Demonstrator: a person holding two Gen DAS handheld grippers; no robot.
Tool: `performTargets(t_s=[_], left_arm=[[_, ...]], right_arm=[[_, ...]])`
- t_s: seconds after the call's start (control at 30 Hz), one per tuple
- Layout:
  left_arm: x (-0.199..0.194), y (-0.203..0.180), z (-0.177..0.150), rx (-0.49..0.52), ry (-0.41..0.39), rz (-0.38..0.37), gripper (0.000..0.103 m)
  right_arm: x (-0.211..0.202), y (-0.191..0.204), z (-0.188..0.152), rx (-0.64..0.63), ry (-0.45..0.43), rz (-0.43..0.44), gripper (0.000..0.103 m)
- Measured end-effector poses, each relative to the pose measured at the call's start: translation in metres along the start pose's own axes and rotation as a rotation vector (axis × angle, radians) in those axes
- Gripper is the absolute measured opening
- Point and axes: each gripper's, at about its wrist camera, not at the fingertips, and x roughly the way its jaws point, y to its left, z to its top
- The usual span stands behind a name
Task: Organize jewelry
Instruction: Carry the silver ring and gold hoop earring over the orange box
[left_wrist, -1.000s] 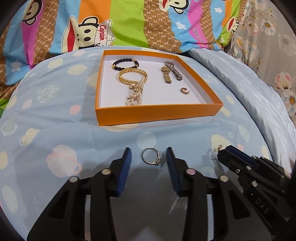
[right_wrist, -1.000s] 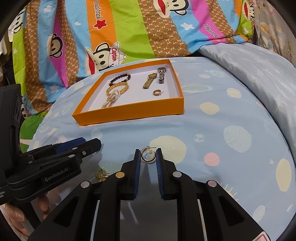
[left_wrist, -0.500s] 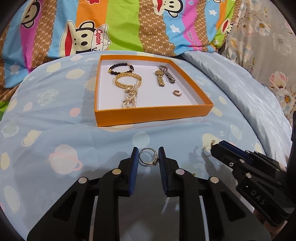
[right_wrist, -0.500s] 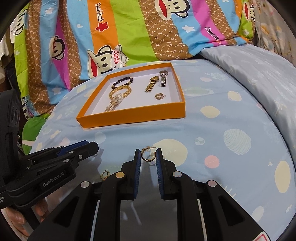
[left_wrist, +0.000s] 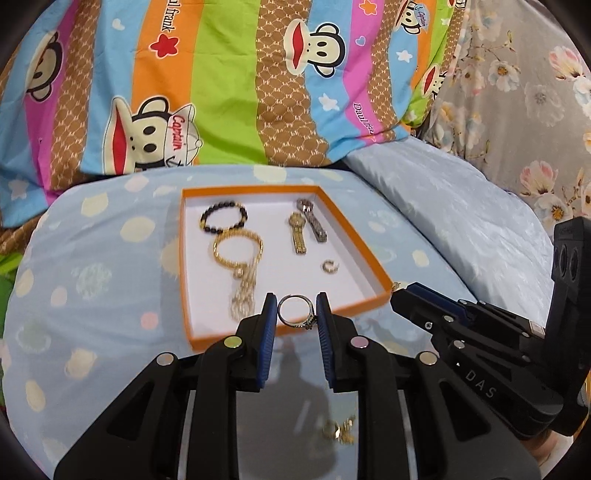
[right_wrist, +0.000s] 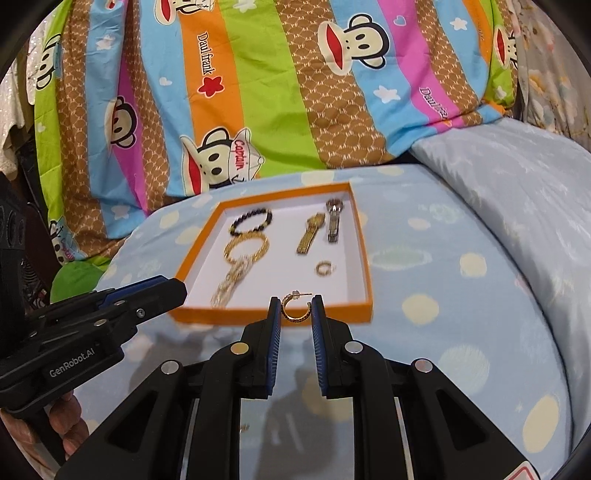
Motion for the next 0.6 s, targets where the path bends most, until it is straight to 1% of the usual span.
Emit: performTargets(t_s=[0.1, 0.17, 0.27, 0.4, 0.47, 0.6], left_arm=[[0.024, 0.001, 0.015, -0.007, 0.016, -0.014, 0.021], [0.039, 0.001, 0.020, -0.004, 0.030, -0.020, 0.021], [0.065, 0.002, 0.024, 0.004, 0.064, -0.030, 0.021], [0.090, 0.006, 0.024, 0.009, 0.104, -0.017, 0.021], [0.096, 0.009, 0.023, 0.009, 0.120, -0.018, 0.021], [0.101, 0.010, 0.022, 0.021, 0.124, -0.006, 0.021]], right_arm=[[0.017, -0.004, 0.012, 0.008, 0.015, 0.009, 0.015], [0.032, -0.005, 0.016, -0.001, 0.029, 0.000, 0.015], [0.052, -0.009, 0.019, -0.008, 0.061, -0.005, 0.015], [0.069, -0.013, 0.018, -0.004, 0.089, -0.005, 0.015], [0.074, -0.014, 0.018, -0.008, 0.098, -0.006, 0.015], [0.082, -0.014, 0.017, -0.016, 0.106, -0.012, 0.016]])
